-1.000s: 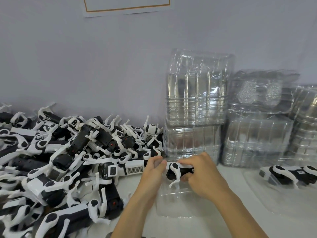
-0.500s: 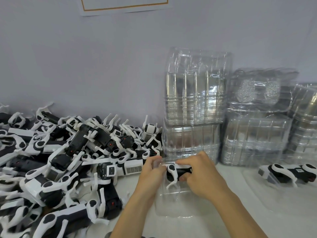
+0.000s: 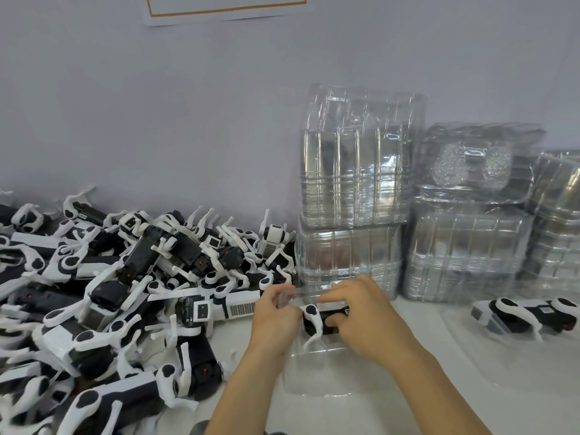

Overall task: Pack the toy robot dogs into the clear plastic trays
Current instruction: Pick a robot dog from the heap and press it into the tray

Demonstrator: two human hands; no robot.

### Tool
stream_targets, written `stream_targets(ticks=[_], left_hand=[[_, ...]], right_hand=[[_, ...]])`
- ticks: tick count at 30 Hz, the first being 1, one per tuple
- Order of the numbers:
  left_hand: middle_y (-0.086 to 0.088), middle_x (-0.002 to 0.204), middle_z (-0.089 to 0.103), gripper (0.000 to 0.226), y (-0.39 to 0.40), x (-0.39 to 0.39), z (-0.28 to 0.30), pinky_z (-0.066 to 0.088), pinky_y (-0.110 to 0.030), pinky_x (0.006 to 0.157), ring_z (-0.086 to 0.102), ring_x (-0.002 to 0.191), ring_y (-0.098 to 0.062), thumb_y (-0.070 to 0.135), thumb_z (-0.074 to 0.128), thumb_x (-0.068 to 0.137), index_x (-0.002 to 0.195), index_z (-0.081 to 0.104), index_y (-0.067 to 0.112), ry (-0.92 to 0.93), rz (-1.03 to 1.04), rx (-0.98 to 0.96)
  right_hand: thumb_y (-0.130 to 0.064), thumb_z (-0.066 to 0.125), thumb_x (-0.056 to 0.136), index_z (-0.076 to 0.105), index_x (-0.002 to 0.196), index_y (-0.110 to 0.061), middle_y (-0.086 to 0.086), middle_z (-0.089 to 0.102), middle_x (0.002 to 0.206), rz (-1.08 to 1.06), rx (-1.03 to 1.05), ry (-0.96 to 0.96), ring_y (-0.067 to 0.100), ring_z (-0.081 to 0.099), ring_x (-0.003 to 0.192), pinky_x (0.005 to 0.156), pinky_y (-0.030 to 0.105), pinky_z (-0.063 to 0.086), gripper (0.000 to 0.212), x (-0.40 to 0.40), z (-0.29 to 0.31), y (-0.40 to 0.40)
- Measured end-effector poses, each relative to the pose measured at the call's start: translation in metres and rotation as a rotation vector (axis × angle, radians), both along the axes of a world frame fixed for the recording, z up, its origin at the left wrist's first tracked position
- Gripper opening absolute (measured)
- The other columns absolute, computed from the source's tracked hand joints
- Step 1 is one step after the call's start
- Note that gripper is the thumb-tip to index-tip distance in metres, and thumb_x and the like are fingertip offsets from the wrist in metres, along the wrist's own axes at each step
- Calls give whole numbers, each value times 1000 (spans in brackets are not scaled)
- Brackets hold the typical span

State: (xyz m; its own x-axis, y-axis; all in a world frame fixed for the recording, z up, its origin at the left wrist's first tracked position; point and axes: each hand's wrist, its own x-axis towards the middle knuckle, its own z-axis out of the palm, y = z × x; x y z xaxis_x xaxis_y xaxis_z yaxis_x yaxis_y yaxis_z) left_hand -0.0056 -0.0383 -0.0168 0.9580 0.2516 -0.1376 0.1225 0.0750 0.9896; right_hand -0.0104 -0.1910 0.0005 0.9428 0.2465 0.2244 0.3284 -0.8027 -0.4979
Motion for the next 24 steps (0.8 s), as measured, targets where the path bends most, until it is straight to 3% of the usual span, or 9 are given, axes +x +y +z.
stream_targets(ticks=[2,5,7,10,13,16,18,21,24], left_hand=[[10,95,67,41,0,0,-1,49,-10,54,64,69,7,-13,58,85,101,65,25,-1,3,-4],[11,99,65,44,0,0,-2,52,-12,58,62,64,11,-15,52,85,101,64,24,-3,6,9],[12,102,64,45,0,1,-3,52,-13,57,60,58,15,-16,49,84,103,63,22,-14,7,9],[11,108,62,46,-1,1,-3,48,-8,53,57,53,18,-16,49,83,108,62,20,-28,10,3],[12,112,59,46,-1,-2,-2,46,-5,50,55,50,18,-15,49,83,110,60,21,-32,0,16],[13,111,59,45,0,-4,-2,46,-5,50,54,49,19,-15,49,85,110,59,21,-38,-29,33],[15,109,59,42,1,-4,-1,48,-8,55,58,57,18,-11,52,88,111,59,23,-38,-54,40],[13,115,61,31,1,-5,0,45,-14,71,59,91,10,8,65,92,118,57,24,-50,-113,28],[7,127,58,43,3,-7,0,48,-28,94,58,114,-9,16,72,91,128,52,20,-67,-156,67]], right_hand=[[-19,62,86,68,79,-21,-7,63,78,46,-60,-97,14,46,87,88,34,43,9,-1,2,1],[-43,61,90,67,80,-24,-9,65,74,72,-31,-144,13,54,78,88,32,41,22,-5,5,4],[-48,65,88,69,79,-28,-10,65,73,85,-12,-112,12,57,77,89,34,42,22,-5,6,7],[-44,77,80,75,85,-34,-14,70,86,47,24,-8,14,61,90,91,38,48,11,-4,7,12],[-44,87,70,74,91,-40,-15,68,106,-63,85,92,16,64,97,91,36,52,25,-4,5,11],[-48,89,65,70,77,-48,-15,68,106,-126,124,87,12,63,96,85,30,52,22,-4,4,12],[-51,88,65,65,66,-51,-16,69,100,-137,137,73,10,63,91,79,28,51,24,-4,3,13],[-52,87,67,74,83,-46,-17,69,100,-133,129,81,9,63,91,78,27,50,22,-2,1,11],[-50,86,69,74,88,-47,-20,69,95,-95,144,75,5,62,88,81,29,53,22,-2,1,9]])
